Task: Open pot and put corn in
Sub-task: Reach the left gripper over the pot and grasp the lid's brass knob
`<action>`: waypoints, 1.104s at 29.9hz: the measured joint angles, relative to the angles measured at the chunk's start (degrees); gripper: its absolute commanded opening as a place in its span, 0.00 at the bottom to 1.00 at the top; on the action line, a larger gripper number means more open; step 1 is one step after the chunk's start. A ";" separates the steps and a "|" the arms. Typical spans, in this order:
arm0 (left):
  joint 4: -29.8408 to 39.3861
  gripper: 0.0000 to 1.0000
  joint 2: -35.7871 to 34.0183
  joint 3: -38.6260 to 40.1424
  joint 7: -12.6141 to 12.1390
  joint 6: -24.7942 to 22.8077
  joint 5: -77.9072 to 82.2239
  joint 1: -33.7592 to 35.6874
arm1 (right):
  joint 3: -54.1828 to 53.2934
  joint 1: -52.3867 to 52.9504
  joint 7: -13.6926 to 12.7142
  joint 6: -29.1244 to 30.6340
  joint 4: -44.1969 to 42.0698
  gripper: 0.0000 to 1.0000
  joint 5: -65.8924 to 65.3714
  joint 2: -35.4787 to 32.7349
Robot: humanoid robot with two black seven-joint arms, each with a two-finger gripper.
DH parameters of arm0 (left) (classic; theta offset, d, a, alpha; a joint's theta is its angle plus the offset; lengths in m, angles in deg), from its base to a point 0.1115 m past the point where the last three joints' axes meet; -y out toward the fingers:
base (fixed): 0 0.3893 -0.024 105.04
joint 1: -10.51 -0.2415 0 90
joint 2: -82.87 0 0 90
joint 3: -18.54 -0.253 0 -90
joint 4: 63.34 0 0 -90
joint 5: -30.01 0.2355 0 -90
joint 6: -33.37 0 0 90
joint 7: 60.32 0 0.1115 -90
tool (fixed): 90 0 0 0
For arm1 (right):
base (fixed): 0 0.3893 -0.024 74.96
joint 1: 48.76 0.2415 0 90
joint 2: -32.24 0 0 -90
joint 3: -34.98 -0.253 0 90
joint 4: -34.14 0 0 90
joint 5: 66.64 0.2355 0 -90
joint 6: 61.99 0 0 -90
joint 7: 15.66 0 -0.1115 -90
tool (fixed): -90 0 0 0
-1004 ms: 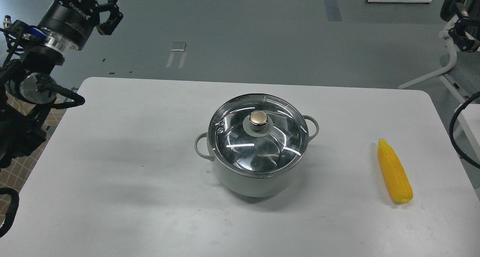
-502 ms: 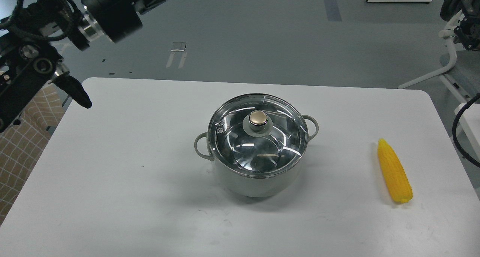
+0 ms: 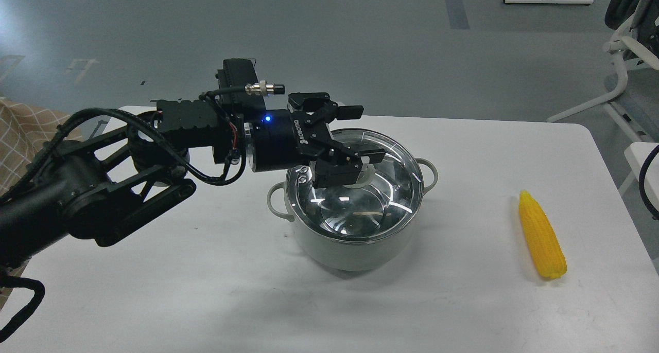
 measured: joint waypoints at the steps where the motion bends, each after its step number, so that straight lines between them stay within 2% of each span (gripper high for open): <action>1: -0.32 0.78 0.59 -0.49 0.01 0.37 0.55 0.01 | -0.02 -0.14 0.00 0.00 0.19 1.00 0.00 0.00; 4: -2.17 0.74 2.91 -1.08 -0.07 0.88 1.33 0.01 | -0.05 -0.52 0.00 0.00 0.56 1.00 0.00 0.00; 12: -11.56 0.74 8.21 -2.00 -0.37 1.52 2.36 -0.61 | -0.34 -0.66 0.00 0.00 0.73 1.00 0.00 0.00; 23: -12.83 0.74 7.73 -2.50 -0.62 2.84 2.44 -2.93 | -0.60 -0.94 0.00 0.01 0.74 1.00 0.00 0.03; 26: -12.94 0.67 7.51 -2.52 -0.58 3.13 2.44 -3.53 | -0.59 -0.94 0.00 0.01 0.74 1.00 0.00 0.07; 27: -13.09 0.59 7.51 -2.52 -0.58 3.19 2.44 -3.58 | -0.60 -0.94 0.00 0.01 0.74 1.00 0.00 0.07; 29: -13.58 0.50 7.53 -2.52 -0.58 3.29 2.40 -3.65 | -0.60 -0.94 0.00 0.01 0.74 1.00 0.00 0.08; 33: -14.31 0.42 7.65 -2.52 -0.54 3.52 2.31 -3.83 | -0.59 -0.95 0.00 0.02 0.89 1.00 0.00 0.09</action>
